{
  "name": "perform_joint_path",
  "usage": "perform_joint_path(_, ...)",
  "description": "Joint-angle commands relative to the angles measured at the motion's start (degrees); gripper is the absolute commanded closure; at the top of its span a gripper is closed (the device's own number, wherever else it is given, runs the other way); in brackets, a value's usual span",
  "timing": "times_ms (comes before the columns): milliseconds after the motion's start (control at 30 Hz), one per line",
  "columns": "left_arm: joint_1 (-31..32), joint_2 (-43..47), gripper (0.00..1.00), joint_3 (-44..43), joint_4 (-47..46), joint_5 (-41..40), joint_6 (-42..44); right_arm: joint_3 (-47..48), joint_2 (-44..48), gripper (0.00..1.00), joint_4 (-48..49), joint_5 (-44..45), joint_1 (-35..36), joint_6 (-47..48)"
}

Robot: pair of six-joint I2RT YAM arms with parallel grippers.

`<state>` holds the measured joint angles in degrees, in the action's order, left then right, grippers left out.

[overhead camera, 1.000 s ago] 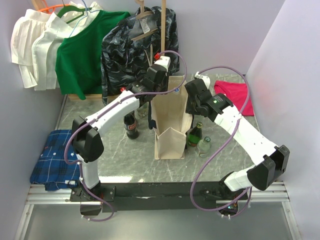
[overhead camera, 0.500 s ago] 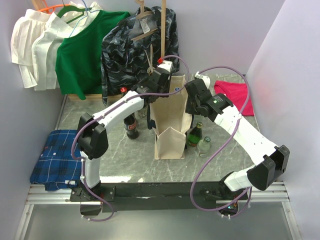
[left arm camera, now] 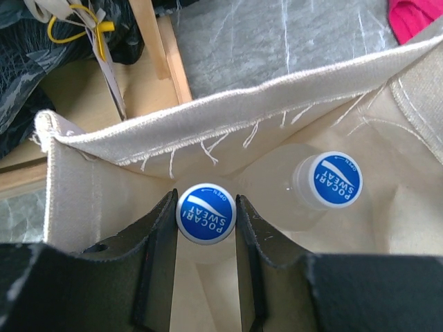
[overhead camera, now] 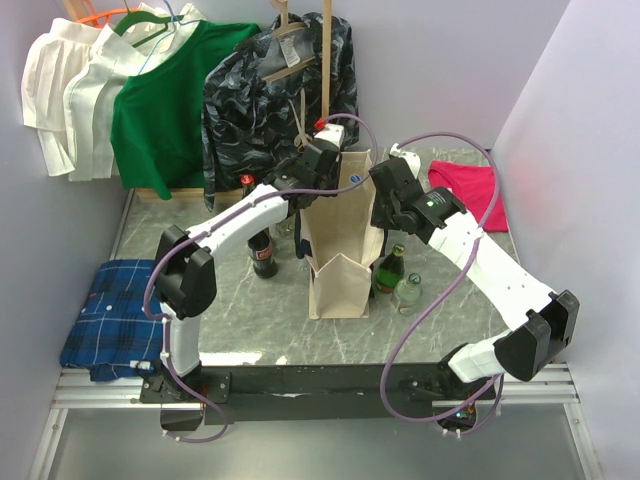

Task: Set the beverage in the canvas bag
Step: Place the drink in the canvas bag.

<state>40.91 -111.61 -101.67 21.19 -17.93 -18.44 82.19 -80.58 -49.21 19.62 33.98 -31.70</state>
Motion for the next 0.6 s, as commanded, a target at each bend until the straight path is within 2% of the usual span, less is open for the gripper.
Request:
perform_joint_path(0,0.31,2.63,0.99,0.68,-6.25,-0.52,-1.43,-0.63,1.03,1.00,0.87,0.16,-0.31,-0.47)
perform_joint_path(300,0.32,3.33,0.98,2.79,-6.60,-1.40,-1.16,-0.72,1.03,1.00,1.05,-0.10,-0.31,-0.46)
perform_joint_path(433,0.40,3.77,0.84,3.76,-6.86,-1.75,-1.08,-0.63,1.03,1.00,0.96,0.16,-0.23,-0.29)
perform_joint_path(500,0.49,4.03,0.72,4.11,-7.04,-1.93,-1.08,-0.63,1.03,1.00,0.96,0.25,-0.31,-0.20)
perform_joint_path(567,0.58,4.30,0.68,4.28,-7.13,-2.02,-0.81,-0.54,1.03,1.00,0.96,0.16,-0.31,-0.29)
